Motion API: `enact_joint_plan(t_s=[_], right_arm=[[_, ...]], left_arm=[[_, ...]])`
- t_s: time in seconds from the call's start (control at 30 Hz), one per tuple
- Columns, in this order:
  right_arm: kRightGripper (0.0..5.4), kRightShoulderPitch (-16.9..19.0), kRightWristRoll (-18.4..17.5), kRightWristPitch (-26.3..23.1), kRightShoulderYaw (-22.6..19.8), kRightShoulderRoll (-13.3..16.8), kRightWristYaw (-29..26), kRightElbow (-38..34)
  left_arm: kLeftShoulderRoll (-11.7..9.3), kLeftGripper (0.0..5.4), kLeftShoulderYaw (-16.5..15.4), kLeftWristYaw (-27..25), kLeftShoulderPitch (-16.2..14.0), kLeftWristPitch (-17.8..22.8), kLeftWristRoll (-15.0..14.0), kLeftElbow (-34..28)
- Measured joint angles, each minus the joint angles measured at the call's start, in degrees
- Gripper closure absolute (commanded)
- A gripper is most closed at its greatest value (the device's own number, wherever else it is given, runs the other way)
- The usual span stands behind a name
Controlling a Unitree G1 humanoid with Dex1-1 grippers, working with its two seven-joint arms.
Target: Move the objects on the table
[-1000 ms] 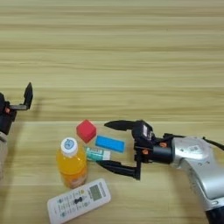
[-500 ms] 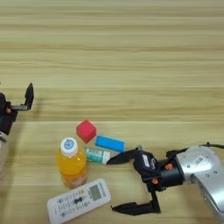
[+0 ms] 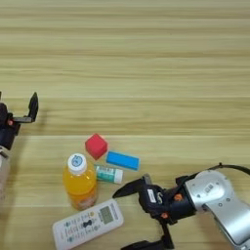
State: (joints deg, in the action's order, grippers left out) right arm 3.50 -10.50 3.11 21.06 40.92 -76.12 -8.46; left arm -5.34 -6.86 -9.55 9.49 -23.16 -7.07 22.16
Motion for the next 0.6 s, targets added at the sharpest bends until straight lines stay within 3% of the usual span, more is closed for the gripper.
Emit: enact_joint_plan(t_s=[0.4, 0.6], right_arm=[[0.03, -3.4, 3.7, 4.3, 3.5, -3.8, 3.2, 5.6], [0.74, -3.7, 3.7, 5.0, 4.1, -4.3, 3.4, 6.1]], left_arm=[[0.0, 0.0, 0.4, 0.1, 0.3, -0.3, 0.0, 0.6], [0.0, 0.0, 0.6, 0.2, 0.3, -0.3, 0.1, 0.6]])
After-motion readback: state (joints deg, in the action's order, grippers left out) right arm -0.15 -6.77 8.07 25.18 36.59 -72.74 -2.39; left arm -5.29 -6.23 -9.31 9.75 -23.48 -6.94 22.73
